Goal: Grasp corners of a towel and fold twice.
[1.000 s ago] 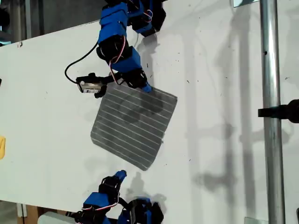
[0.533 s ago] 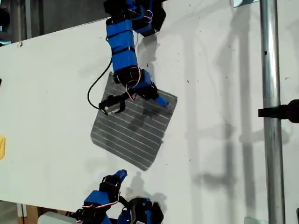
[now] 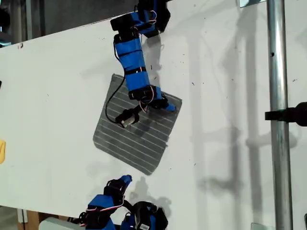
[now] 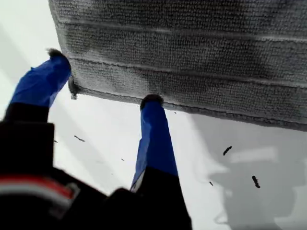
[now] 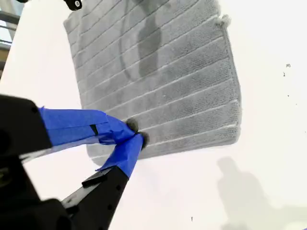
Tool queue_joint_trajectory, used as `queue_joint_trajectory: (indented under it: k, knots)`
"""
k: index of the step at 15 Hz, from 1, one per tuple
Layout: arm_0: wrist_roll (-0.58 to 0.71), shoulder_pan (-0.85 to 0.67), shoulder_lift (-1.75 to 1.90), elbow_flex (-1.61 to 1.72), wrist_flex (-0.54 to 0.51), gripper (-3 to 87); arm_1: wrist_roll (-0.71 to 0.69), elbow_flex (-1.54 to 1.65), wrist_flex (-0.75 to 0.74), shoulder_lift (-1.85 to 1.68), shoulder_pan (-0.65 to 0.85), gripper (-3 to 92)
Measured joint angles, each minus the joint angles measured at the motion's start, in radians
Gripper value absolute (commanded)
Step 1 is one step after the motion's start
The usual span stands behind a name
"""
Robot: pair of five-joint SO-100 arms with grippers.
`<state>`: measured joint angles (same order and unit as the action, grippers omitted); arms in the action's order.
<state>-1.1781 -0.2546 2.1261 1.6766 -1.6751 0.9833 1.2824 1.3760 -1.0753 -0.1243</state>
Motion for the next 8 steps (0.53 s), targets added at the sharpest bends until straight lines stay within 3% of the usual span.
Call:
queue_joint_trajectory:
  k: [4, 7, 8]
  knots:
    - [-0.011, 0.0, 0.0, 0.011, 0.0, -1.7, 0.0, -0.003, -0.021, 0.075, 0.002, 23.2]
    - [-0.018, 0.0, 0.0, 0.034, 0.006, -1.7, -0.002, -0.066, -0.034, 0.123, -0.008, -0.2]
    - [-0.021, 0.0, 0.005, 0.043, 0.006, -1.7, -0.002, -0.083, -0.035, 0.133, -0.011, -0.2]
